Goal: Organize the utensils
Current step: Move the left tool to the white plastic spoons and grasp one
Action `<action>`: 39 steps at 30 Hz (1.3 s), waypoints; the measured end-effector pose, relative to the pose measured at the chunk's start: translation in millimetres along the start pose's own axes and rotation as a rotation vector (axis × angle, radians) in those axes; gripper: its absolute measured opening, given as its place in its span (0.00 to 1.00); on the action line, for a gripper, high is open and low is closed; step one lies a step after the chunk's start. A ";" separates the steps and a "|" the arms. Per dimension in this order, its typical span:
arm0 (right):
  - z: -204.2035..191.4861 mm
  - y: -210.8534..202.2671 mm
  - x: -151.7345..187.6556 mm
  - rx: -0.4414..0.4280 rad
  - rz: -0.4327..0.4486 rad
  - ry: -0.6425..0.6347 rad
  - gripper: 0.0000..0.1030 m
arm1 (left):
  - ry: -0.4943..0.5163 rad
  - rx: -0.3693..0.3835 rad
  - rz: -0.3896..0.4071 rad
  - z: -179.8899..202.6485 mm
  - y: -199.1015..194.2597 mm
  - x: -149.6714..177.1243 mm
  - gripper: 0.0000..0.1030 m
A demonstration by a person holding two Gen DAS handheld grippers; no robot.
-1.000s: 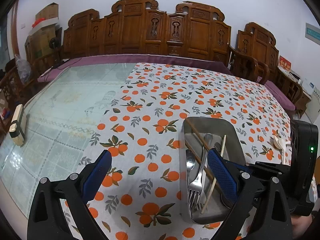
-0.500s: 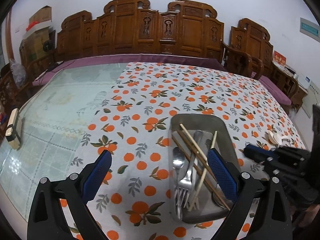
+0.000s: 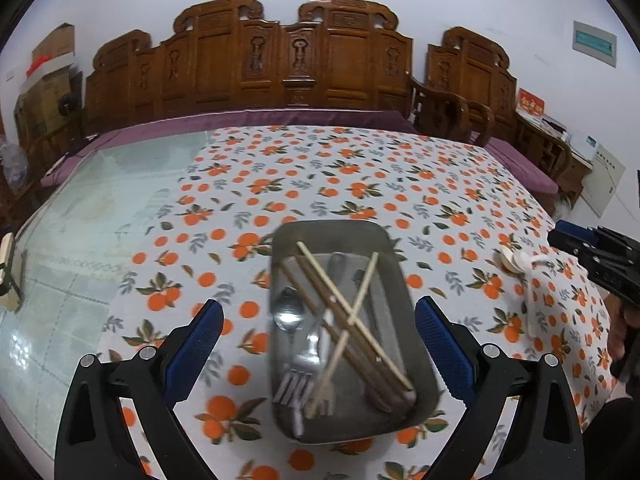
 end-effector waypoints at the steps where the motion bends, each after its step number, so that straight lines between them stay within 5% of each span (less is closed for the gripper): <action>1: 15.7 0.1 5.3 0.019 -0.003 0.022 0.38 | 0.005 0.002 0.001 4.6 -0.6 0.2 0.90; 13: 89.6 12.6 52.1 0.032 -0.055 0.102 0.38 | 0.082 0.067 -0.026 81.6 -4.1 6.9 0.90; 31: 122.6 6.9 64.7 0.006 -0.045 0.238 0.38 | 0.296 0.200 -0.106 253.4 42.4 31.7 0.90; 34: 123.7 5.9 65.3 0.013 -0.045 0.234 0.38 | 0.323 0.217 -0.115 277.1 51.1 32.8 0.83; 39: 128.3 6.0 63.7 -0.005 -0.032 0.264 0.38 | 0.355 0.232 -0.128 301.6 62.1 33.3 0.57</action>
Point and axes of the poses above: each gripper's, at about its wrist camera, not at the fingertips, and y roughly the way its jaws point, z to its right, x to its underside, the point moved 9 cm from there along y, roughly the way its jaws point, and after that the axes turned 12 degrees about -x, right-handed, at the moved point
